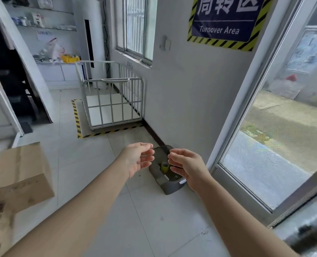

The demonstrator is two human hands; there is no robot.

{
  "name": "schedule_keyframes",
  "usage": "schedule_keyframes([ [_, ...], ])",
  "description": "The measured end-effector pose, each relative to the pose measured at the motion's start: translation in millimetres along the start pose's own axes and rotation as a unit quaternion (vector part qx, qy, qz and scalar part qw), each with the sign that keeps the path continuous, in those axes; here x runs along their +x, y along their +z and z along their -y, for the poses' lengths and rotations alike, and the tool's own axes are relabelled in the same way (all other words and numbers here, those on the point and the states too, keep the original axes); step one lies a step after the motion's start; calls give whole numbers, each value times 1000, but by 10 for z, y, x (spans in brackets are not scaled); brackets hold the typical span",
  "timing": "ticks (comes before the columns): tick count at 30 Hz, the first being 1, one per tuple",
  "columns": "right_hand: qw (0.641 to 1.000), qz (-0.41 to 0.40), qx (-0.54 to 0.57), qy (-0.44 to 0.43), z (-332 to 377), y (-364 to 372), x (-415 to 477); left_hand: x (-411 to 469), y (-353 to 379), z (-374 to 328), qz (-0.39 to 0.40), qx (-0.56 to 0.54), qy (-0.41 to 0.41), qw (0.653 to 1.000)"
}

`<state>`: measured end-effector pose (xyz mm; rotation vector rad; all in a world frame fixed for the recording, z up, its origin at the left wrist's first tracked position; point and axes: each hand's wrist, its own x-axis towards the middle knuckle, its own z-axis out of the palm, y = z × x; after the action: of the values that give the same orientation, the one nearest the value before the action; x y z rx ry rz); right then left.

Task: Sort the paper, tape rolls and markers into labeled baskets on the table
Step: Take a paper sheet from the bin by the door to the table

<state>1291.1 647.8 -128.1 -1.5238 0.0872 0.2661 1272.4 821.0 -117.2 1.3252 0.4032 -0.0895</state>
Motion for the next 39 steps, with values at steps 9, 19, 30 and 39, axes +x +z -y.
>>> schedule_keyframes([
  [9,999,-27,11,30,207,-93,1288,1277,200,-258,5,-8,-24,1000],
  [19,995,-83,3,59,144,4,2690,2861,238,-496,40,38,-63,996],
  [30,984,-146,38,97,-66,205,3976,4414,316,-608,106,119,-120,980],
  [39,972,-188,48,130,-234,11,4850,5390,620,-484,143,157,-156,965],
])
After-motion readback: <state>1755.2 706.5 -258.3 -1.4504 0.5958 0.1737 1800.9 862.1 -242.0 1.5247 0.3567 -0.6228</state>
